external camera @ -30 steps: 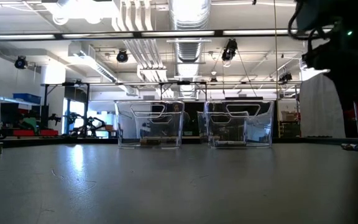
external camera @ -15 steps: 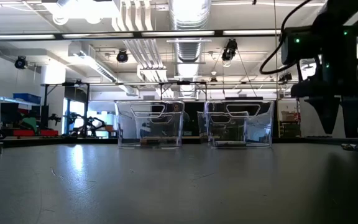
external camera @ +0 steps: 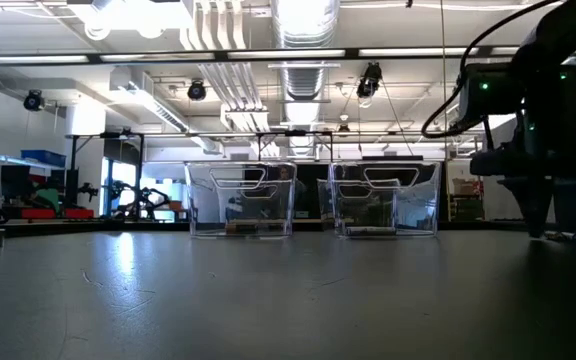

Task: Sort batteries
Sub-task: Put the black battery into the left transparent bin

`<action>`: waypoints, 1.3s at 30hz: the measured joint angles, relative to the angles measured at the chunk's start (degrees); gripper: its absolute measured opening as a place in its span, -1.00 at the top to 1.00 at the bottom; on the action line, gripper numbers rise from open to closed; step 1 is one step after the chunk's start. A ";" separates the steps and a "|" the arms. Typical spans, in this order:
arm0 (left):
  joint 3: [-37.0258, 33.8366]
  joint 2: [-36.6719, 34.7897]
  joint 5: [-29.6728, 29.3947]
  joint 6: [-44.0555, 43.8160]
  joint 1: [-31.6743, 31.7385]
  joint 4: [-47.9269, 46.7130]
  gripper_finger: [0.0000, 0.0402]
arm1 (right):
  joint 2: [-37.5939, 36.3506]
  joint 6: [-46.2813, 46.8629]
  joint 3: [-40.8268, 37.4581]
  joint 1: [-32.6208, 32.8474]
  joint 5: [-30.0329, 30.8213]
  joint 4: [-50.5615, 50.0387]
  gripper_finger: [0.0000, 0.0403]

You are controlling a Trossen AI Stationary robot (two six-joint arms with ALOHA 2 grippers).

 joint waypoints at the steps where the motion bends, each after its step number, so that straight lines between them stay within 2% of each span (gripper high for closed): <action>1: 0.00 0.00 0.02 0.00 0.17 -0.13 0.29 | 0.57 0.04 0.03 0.00 0.06 0.04 0.15; 9: 0.00 0.00 0.02 0.02 0.43 -2.70 0.29 | 3.85 -2.54 -0.02 0.02 1.40 -0.13 0.37; 21: 0.00 0.00 0.04 -0.19 0.41 -2.75 0.29 | 4.53 -2.56 -0.11 0.04 2.73 0.87 0.76; 33: 0.00 -0.08 0.07 -0.20 0.41 -2.64 0.29 | 4.38 -0.49 -0.03 0.02 2.94 1.54 0.79; 39: -0.42 -0.62 1.65 -0.20 0.41 -4.40 0.29 | 1.99 -3.52 4.46 0.00 3.78 -1.26 0.83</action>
